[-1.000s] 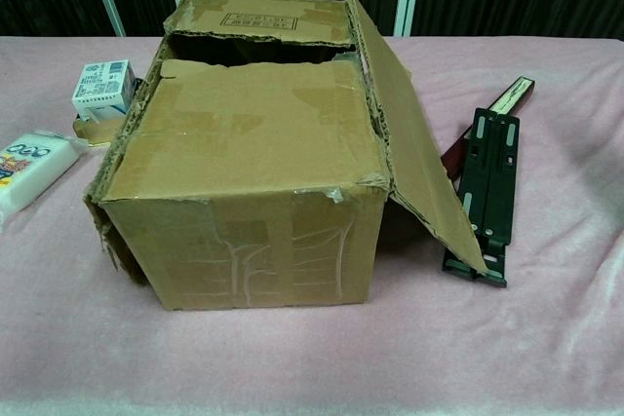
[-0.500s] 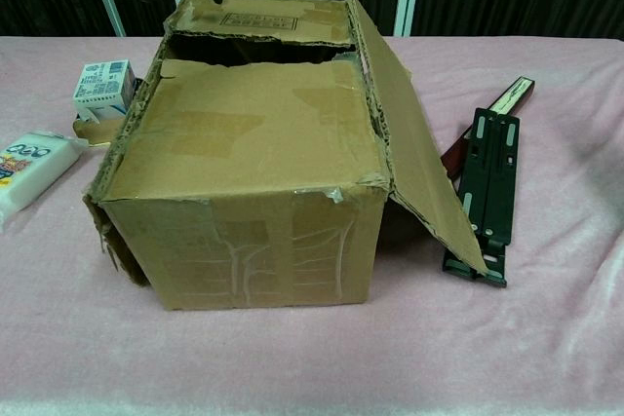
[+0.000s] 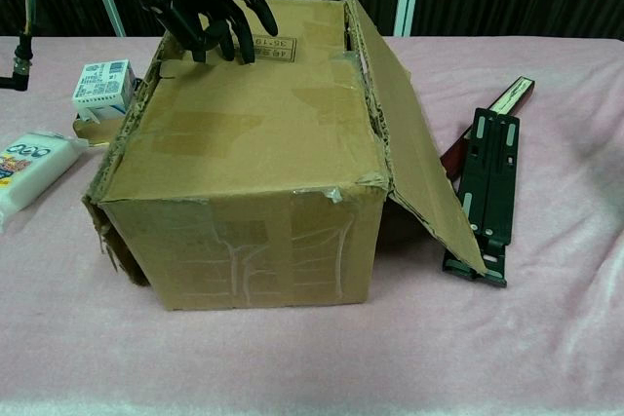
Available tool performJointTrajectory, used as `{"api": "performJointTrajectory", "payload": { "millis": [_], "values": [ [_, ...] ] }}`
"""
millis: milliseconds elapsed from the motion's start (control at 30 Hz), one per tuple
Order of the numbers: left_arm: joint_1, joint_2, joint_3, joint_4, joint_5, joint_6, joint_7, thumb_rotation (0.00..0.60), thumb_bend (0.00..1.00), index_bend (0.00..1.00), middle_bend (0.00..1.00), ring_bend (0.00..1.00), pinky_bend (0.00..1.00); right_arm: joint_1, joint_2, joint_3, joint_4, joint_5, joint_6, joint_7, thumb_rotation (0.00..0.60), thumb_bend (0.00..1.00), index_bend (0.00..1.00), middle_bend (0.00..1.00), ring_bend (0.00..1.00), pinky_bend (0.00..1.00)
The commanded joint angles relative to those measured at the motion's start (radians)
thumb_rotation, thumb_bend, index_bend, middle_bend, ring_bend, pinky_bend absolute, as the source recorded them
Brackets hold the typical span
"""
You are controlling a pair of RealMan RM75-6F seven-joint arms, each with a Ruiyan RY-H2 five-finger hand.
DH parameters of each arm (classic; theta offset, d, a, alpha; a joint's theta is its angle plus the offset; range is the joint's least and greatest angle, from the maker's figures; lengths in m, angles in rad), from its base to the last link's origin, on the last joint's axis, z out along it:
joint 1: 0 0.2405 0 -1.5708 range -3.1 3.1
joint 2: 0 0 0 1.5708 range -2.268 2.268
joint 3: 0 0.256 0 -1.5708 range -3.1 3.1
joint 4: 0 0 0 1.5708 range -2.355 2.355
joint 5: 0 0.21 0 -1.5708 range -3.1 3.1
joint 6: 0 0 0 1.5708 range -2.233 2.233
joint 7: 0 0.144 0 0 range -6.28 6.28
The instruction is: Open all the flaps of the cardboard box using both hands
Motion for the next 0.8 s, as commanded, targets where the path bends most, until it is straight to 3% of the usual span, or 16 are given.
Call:
{"api": "performJointTrajectory", "payload": {
  "millis": [33,367,800],
  "values": [
    [-0.026,-0.011,0.011,0.010,-0.041,-0.023,-0.048,0.600,0.73,0.16,0.29,0.24,0.36,-0.003,0.000,0.004,0.000,-0.001,-0.002,0.001,0.600,0.19,0.00,0.02,0.03,0.23],
    [-0.026,0.053,-0.073,-0.020,-0.165,-0.182,-0.322,0.600,0.72,0.14,0.28,0.24,0.36,-0.012,-0.004,0.015,0.002,-0.015,-0.010,-0.001,0.600,0.19,0.00,0.02,0.03,0.23],
    [0.058,0.170,-0.173,-0.086,-0.062,-0.272,-0.558,0.600,0.72,0.14,0.29,0.24,0.37,-0.023,-0.012,0.026,0.003,-0.022,-0.020,-0.016,0.600,0.20,0.00,0.02,0.03,0.23]
  ]
}}
